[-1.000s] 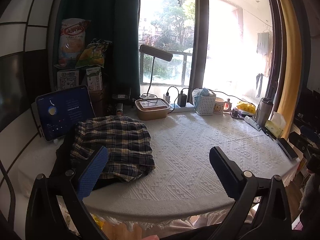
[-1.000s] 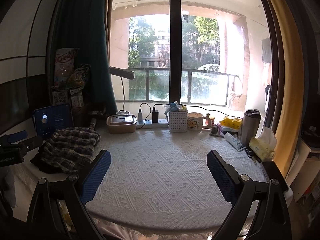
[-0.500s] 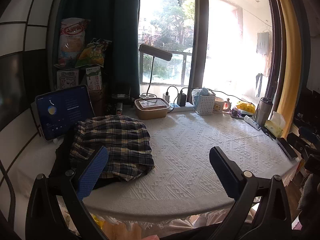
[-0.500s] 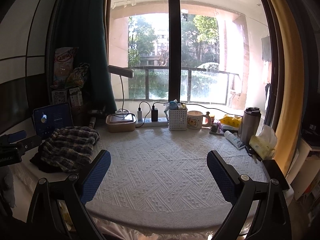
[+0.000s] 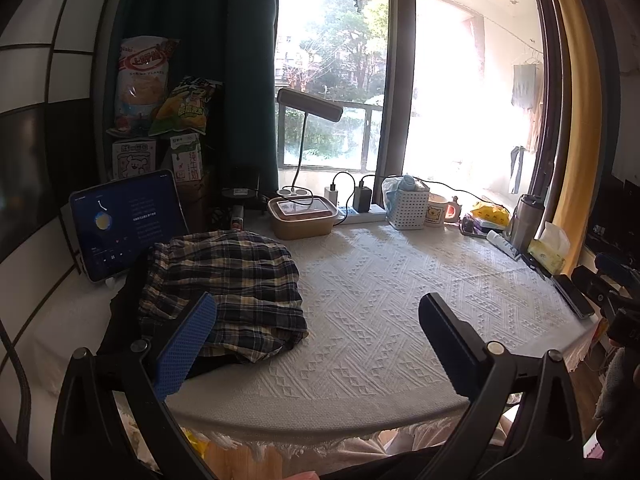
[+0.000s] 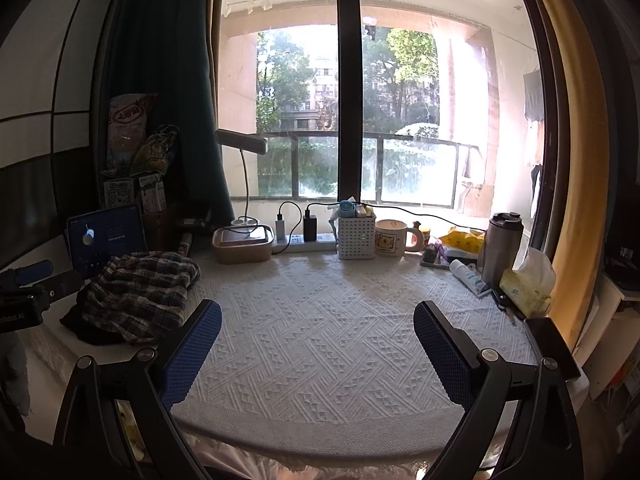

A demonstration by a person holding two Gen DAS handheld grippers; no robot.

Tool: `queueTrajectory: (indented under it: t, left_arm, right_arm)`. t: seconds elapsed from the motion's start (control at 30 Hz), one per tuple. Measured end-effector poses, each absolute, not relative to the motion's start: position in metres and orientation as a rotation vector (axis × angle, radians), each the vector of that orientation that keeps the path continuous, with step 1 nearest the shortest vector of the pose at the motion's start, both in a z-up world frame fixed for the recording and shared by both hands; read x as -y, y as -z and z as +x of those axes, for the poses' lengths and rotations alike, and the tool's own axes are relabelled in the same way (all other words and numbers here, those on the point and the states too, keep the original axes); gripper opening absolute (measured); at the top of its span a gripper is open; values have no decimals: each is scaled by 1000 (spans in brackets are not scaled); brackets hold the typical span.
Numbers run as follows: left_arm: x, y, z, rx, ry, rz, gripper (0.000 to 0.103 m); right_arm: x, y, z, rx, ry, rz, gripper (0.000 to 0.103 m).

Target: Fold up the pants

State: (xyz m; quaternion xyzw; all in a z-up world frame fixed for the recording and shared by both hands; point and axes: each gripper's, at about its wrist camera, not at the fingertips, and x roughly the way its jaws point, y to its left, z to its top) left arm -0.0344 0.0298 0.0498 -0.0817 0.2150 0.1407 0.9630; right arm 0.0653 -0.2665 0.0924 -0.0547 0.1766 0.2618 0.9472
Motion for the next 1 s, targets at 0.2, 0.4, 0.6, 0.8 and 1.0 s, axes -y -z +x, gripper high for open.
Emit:
queueTrajectory:
  t: [0.2, 0.4, 0.6, 0.8, 1.0]
  left_arm:
    - [-30, -50, -34, -436, -282, -163, 100]
    - [-30, -50, -34, -436, -283, -163, 100]
    - [-30, -50, -33, -440, -276, -162, 100]
    - [-31, -49, -32, -441, -274, -162, 100]
    - [-31, -49, -32, -441, -275, -162, 100]
  right_arm:
    - [266, -92, 65, -361, -534, -113, 98]
    - [266, -92, 65, -361, -535, -113, 98]
    - [266, -92, 65, -364, -537, -111, 98]
    - [265, -91, 65, -366, -543, -112, 98]
    - [265, -90, 65, -367, -544, -114, 98]
